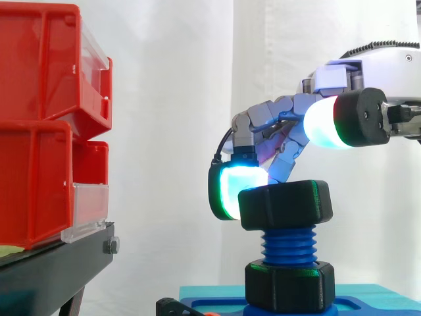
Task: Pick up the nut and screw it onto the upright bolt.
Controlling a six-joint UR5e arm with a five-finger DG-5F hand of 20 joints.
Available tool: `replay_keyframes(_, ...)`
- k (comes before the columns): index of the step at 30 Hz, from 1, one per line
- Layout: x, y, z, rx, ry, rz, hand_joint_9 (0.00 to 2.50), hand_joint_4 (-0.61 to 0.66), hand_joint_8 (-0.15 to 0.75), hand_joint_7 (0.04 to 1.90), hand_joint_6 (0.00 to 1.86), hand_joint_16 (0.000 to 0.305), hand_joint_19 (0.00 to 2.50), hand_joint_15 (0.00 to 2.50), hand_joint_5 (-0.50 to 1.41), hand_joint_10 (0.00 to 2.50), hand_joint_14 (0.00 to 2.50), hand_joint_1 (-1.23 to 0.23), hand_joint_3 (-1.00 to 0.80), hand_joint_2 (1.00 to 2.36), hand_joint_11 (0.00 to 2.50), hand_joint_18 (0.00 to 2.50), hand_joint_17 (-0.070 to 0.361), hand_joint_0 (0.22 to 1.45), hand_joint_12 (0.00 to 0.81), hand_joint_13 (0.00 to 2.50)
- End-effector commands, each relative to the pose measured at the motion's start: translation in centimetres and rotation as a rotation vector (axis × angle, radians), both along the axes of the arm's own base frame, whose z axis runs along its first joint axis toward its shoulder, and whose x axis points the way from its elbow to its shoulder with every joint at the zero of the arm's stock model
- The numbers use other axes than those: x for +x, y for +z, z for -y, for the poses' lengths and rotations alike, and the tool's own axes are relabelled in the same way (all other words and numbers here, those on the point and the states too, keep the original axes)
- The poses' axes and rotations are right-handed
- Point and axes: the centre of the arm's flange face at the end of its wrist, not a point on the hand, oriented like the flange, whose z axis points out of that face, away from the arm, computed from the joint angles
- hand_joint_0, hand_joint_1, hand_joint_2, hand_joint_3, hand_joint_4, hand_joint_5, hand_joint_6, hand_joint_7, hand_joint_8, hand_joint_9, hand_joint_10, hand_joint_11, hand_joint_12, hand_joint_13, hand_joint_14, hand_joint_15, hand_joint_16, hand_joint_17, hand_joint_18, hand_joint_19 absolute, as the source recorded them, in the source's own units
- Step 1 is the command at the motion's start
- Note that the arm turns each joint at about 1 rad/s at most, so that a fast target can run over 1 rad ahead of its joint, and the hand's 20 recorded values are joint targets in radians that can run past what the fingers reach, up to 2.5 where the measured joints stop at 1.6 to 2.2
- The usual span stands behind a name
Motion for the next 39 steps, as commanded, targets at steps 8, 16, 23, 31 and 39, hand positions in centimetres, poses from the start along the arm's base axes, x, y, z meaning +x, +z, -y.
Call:
replay_keyframes(8, 0.0, 0.0, -0.3, 0.001, 0.004, 0.001, 1.07, 0.14, 0.230, 1.24, 0.60, 0.018, 0.03, 0.00, 0.03, 0.00, 0.00, -0.15, -0.50, 1.00, 0.00, 0.42, 0.041, 0.53, 0.183, 0.69)
replay_keyframes(16, 0.0, 0.0, 0.1, 0.003, -0.001, 0.002, 1.36, 0.06, 0.210, 1.06, 0.70, 0.010, 0.16, 0.00, 0.04, 0.00, 0.00, -0.19, -0.50, 1.00, 0.03, 0.69, 0.022, 0.54, 0.118, 0.95)
replay_keyframes(23, -0.4, 0.9, 1.7, 0.006, -0.011, 0.003, 1.51, 0.04, 0.190, 1.06, 0.70, 0.005, 0.17, 0.00, 0.05, 0.00, 0.00, -0.21, -0.50, 1.00, 0.10, 0.78, 0.012, 0.54, 0.097, 1.05)
replay_keyframes(31, -1.0, 4.2, 3.8, 0.003, 0.004, -0.010, 1.37, 0.08, 0.180, 1.22, 0.63, 0.011, 0.16, 0.00, 0.04, 0.00, 0.00, -0.18, -0.50, 1.00, 0.07, 0.67, 0.025, 0.53, 0.129, 0.95)
replay_keyframes(39, -0.4, 6.3, 3.4, -0.004, 0.009, 0.013, 1.16, 0.21, 0.194, 1.10, 0.50, 0.019, 0.19, 0.00, -0.03, 0.00, 0.00, -0.14, -0.50, 1.00, 0.05, 0.55, 0.044, 0.52, 0.174, 0.79)
